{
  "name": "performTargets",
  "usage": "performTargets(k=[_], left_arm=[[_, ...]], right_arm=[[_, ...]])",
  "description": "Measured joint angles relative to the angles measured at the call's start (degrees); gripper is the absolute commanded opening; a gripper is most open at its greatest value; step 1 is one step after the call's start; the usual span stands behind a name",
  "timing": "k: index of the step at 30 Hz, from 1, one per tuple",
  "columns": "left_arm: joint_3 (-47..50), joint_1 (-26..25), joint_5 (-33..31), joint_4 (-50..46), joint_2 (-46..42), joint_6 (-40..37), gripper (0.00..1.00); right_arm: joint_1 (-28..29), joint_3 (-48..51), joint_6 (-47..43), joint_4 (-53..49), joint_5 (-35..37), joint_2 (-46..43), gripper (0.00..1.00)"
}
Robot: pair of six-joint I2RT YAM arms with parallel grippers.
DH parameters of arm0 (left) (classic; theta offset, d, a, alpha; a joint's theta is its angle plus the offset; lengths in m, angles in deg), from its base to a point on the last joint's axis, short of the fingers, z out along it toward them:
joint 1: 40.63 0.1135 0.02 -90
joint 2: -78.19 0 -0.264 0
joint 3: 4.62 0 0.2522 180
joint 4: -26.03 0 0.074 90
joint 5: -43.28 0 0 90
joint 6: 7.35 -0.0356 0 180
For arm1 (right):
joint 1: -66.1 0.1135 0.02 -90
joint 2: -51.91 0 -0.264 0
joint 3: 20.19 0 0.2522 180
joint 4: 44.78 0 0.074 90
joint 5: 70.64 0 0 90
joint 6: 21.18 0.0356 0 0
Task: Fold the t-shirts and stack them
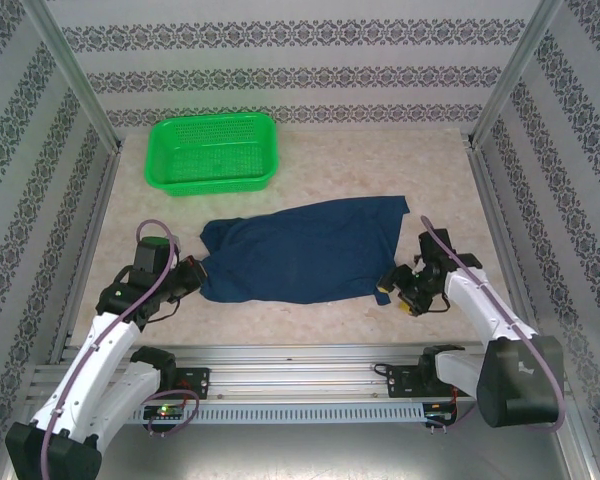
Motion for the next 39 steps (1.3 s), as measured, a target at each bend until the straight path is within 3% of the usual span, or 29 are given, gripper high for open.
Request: performTargets(k=[7,15,21,28,35,39], left_arm=[[0.00,0.00,0.83,1.09,0.94,0.00,0.00],[0.00,0.00,1.81,1.55,1.27,-0.26,0.00],[0.00,0.00,1.88,1.81,1.36,-0.50,0.00],[0.00,0.00,2.01,1.81,1.38,-0.85,0.00],[0.00,0.00,2.01,1.84,1.40,-0.90,0.00],[0.00,0.00,2.01,1.84,1.40,-0.98,0.00]], right_arm=[[-3.96,5.73,12.33,10.60,-9.73,-3.72,0.66],[-11.47,13.05,21.20,16.74,-14.14,-7.19,0.65],[-11.61,15.74,24.50,22.47,-15.74,-5.20,0.64],[-11.61,16.87,25.90,22.23,-16.11,-8.02,0.61],[-12.09,17.57,26.91,23.45,-16.79,-3.76,0.52],[-12.09,17.20,26.64,23.15,-16.52,-2.47,0.31]])
